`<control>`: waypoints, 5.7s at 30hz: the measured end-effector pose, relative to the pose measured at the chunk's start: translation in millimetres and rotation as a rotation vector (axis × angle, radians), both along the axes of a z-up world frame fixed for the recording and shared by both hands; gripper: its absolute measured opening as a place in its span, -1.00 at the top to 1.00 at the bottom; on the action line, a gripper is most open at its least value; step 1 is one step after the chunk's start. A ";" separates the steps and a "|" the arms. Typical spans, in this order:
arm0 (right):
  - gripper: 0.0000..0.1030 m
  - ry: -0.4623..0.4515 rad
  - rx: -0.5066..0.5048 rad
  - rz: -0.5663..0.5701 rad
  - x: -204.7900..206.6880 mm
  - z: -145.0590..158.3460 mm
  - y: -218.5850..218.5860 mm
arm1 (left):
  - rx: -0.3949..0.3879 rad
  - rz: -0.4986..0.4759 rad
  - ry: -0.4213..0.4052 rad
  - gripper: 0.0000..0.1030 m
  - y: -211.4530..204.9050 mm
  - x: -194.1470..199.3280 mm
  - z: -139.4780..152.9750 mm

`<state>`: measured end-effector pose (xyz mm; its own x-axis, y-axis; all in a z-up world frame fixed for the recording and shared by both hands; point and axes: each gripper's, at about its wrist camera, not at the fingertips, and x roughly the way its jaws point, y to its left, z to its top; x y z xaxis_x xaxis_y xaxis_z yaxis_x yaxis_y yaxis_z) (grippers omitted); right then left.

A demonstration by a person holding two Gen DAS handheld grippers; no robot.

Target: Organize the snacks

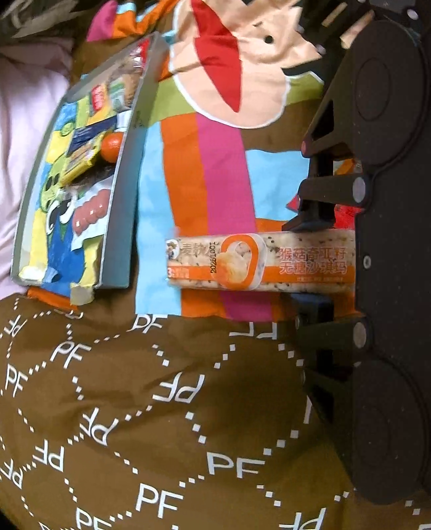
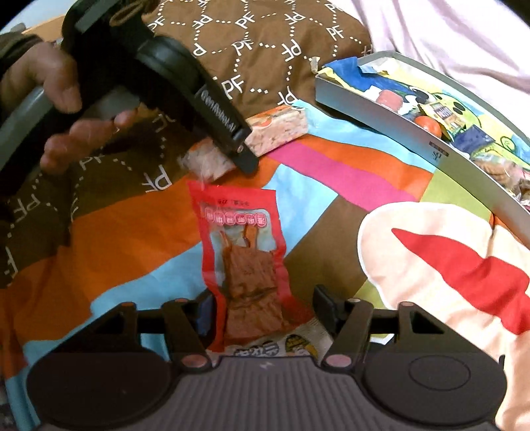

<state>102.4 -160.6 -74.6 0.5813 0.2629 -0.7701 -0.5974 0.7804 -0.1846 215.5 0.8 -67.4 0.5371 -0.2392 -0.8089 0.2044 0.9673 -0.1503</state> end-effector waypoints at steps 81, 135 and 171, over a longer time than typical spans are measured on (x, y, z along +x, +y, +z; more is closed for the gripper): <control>0.12 -0.768 -0.529 -0.013 -14.8 -21.4 34.9 | -0.266 0.061 -0.209 0.32 -2.3 -16.7 47.5; -0.43 -0.735 -0.073 -0.318 179.8 40.7 -18.9 | -0.042 0.234 -0.292 -0.11 -66.8 169.0 58.6; -1.00 -0.810 0.268 -0.498 69.9 143.5 -58.8 | -0.001 0.260 -0.571 -0.98 -42.5 23.8 162.5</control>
